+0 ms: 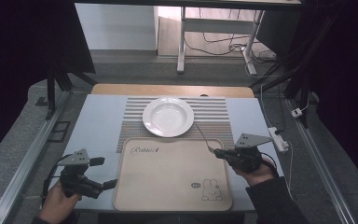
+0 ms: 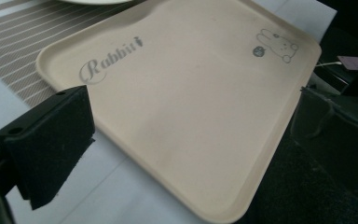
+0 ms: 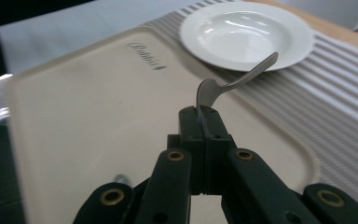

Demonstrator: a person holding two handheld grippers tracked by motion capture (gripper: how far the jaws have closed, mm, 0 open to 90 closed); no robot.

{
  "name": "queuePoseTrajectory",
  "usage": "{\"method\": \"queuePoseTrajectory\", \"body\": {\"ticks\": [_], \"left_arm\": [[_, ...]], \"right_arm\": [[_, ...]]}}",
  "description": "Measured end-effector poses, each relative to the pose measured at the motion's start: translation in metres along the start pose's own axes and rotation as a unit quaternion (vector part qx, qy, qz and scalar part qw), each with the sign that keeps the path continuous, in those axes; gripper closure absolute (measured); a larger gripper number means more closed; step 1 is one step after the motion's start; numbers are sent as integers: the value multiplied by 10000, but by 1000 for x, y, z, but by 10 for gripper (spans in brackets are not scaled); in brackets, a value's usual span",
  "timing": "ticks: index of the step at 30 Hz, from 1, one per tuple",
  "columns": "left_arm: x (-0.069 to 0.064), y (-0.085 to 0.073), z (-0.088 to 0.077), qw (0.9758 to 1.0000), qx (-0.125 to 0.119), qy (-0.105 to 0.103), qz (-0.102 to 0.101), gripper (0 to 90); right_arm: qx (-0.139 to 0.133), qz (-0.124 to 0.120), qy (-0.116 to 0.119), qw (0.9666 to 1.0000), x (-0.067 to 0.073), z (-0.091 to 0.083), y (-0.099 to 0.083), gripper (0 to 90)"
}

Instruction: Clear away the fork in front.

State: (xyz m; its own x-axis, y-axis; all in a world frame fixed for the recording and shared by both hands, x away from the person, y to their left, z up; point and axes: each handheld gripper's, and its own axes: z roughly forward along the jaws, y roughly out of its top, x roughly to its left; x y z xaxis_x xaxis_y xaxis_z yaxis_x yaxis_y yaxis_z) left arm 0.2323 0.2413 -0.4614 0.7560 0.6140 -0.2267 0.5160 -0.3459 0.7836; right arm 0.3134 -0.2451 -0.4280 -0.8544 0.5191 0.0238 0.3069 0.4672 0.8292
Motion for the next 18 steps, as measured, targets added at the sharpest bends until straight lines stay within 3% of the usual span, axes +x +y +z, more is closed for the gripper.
{"method": "queuePoseTrajectory", "body": {"ticks": [4, 9, 12, 15, 18], "left_arm": [[-1, 15, 12, 9995, 178, -87, 257, 0], [-3, 31, 33, 9964, 480, -331, 618, 1], [-4, 40, 48, 9916, 663, -512, 984, 0], [-6, 49, 60, 9873, 747, -691, 1219, 0], [-8, 58, 72, 9807, 862, -861, 1529, 0]], "right_arm": [[-44, 35, 381, 9993, 12, -1, -8, 898], [-54, -48, 831, 9965, 30, 2, -11, 898], [-57, -62, 1096, 9939, 38, 5, -11, 897], [-44, -134, 1375, 9904, 48, 10, -12, 898], [0, -223, 1600, 9869, 57, 15, -11, 898]]}}
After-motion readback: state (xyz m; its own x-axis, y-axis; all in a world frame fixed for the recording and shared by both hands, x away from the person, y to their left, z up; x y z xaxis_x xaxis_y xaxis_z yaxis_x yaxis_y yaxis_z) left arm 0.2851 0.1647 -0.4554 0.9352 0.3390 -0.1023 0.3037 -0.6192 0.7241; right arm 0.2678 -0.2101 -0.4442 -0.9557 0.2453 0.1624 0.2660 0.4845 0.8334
